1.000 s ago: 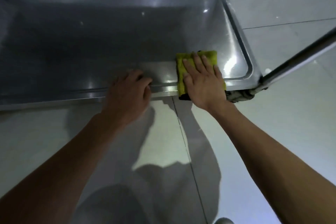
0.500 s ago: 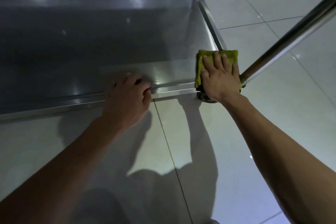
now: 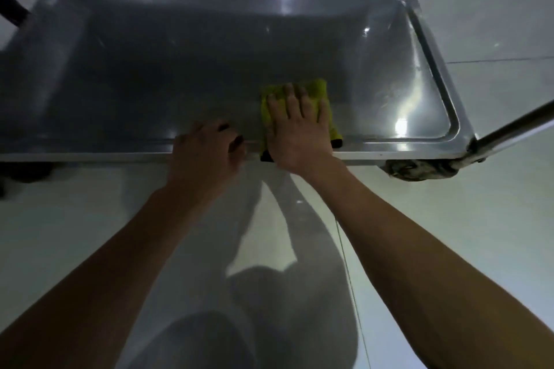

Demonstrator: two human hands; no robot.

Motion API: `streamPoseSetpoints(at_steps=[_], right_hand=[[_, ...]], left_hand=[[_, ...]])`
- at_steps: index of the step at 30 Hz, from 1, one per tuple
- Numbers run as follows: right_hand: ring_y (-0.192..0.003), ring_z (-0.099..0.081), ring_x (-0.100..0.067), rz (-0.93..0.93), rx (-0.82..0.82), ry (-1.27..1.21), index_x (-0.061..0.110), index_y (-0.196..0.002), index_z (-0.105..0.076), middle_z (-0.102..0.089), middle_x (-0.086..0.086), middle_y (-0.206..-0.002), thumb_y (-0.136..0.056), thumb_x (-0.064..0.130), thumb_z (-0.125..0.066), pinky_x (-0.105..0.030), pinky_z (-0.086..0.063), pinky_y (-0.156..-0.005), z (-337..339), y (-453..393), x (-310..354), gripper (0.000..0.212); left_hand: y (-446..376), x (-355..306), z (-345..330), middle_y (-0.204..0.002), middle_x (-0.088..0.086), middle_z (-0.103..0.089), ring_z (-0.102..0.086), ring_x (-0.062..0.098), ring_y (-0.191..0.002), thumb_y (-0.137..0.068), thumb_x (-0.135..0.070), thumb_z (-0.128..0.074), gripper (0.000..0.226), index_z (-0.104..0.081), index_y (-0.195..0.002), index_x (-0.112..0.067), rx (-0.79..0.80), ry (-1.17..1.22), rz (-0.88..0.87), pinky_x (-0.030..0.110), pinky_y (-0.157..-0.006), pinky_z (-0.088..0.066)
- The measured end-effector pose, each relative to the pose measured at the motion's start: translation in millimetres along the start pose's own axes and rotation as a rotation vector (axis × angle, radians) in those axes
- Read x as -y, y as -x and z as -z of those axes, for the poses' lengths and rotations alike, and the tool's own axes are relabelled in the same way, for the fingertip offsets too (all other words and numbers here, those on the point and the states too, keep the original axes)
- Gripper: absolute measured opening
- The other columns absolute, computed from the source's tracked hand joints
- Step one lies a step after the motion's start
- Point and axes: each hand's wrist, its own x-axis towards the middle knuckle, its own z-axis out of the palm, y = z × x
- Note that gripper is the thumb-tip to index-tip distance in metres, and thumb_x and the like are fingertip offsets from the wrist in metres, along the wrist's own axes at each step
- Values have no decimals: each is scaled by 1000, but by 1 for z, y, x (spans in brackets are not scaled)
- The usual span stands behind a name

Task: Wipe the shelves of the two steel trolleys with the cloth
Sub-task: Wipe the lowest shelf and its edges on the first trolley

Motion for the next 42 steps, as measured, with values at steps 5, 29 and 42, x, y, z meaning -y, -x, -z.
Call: streamPoseSetpoints(at_steps=[5, 29, 42], right_hand=[[-155, 4, -24, 118, 21, -64, 31, -159, -17, 0, -2, -169, -105, 41, -23, -56, 5, -121, 1, -20, 35, 55], [-155, 6, -21, -332, -66, -149, 35, -160, -12, 0, 1, -169, -103, 45, -17, -53, 8, -122, 13, 12, -269, 58], [-155, 9, -22, -231, -10, -79, 33, -160, -8, 6, -4, -169, -104, 47, -17, -58, 8, -121, 11, -16, -202, 58]], left_hand=[[8, 15, 5, -127, 5, -64, -57, 34, -113, -96, -30, -58, 22, -70, -110, -20, 10, -12, -48, 48, -86, -49], [-59, -155, -39, -108, 3, -62, -61, 33, -97, -83, -24, -55, 17, -69, -92, -22, 24, -11, -69, 42, -75, -45], [-67, -110, -22, -115, 5, -68, -63, 29, -107, -83, -41, -46, 43, -73, -109, -19, 113, 218, -126, 43, -94, -51]])
